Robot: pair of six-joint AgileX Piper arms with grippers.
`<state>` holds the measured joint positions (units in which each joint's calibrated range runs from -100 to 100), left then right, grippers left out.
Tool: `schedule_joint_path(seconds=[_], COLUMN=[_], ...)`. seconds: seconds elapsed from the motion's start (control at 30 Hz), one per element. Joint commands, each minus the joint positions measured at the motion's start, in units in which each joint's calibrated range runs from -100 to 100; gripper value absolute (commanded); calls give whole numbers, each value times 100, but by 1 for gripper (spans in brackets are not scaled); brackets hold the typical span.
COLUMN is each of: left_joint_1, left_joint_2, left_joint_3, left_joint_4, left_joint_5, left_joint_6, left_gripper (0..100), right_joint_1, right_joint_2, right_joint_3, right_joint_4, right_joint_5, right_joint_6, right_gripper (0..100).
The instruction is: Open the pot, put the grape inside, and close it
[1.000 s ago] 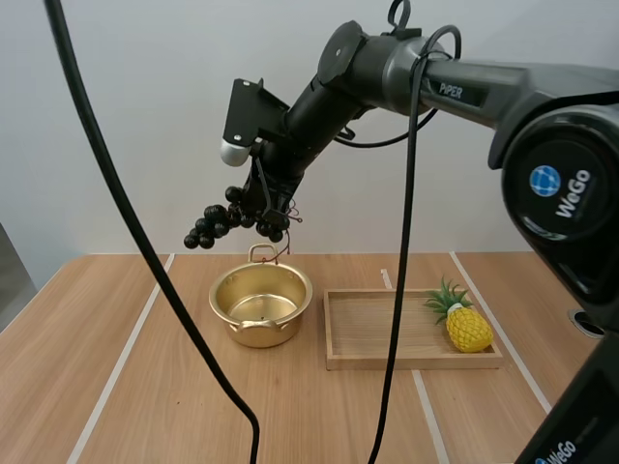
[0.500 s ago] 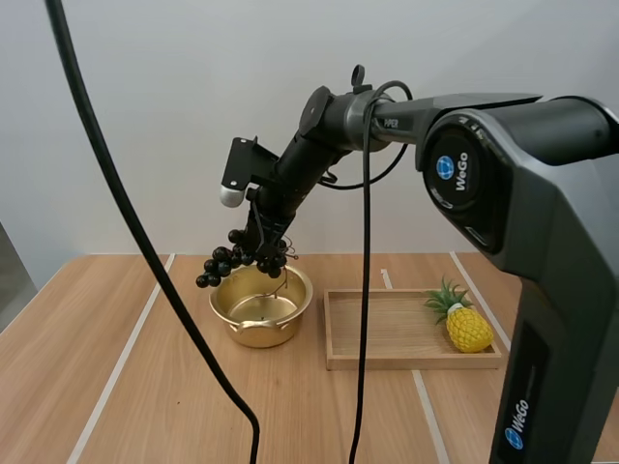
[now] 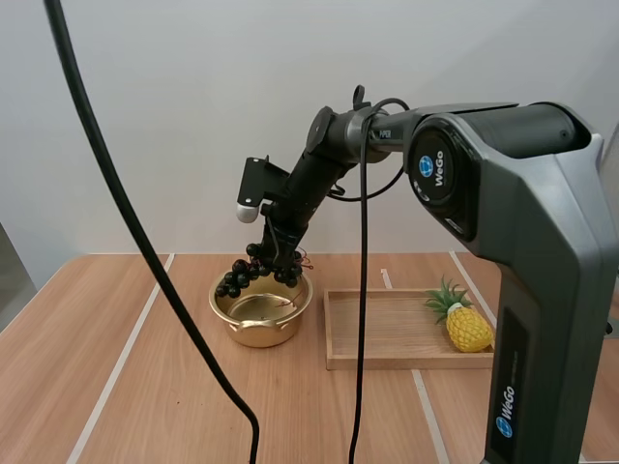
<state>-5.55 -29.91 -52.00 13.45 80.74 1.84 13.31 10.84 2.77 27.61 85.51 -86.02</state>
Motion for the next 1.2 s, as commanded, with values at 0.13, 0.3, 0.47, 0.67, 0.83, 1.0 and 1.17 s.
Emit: schedule_joint_path(seconds=[0.13, 0.3, 0.47, 0.67, 0.83, 1.0, 1.17], left_joint_1=[-15, -15, -15, -15, -15, -15, -15], left_joint_2=[-5, -5, -5, -5, -5, -5, -5], left_joint_3=[-33, -33, -33, -33, -33, -33, -33], left_joint_4=[51, 51, 51, 51, 51, 51, 51], left_joint_5=[-201, -201, -201, -201, -201, -201, -201], left_joint_6=[-22, -22, -22, -22, -22, -22, -22], left_gripper=[0, 0, 0, 0, 0, 0, 0], right_joint_1=[-18, 41, 115, 144, 144, 144, 144], right_joint_2=[250, 263, 316, 330, 455, 613, 761], right_joint_3=[95, 136, 136, 136, 240, 406, 406], right_joint_4=[210, 388, 408, 478, 431, 419, 405], right_joint_5=[79, 100, 118, 199, 288, 288, 288], right_joint_6=[-41, -64, -11, 82, 93, 74, 74], right_gripper=[0, 0, 0, 0, 0, 0, 0])
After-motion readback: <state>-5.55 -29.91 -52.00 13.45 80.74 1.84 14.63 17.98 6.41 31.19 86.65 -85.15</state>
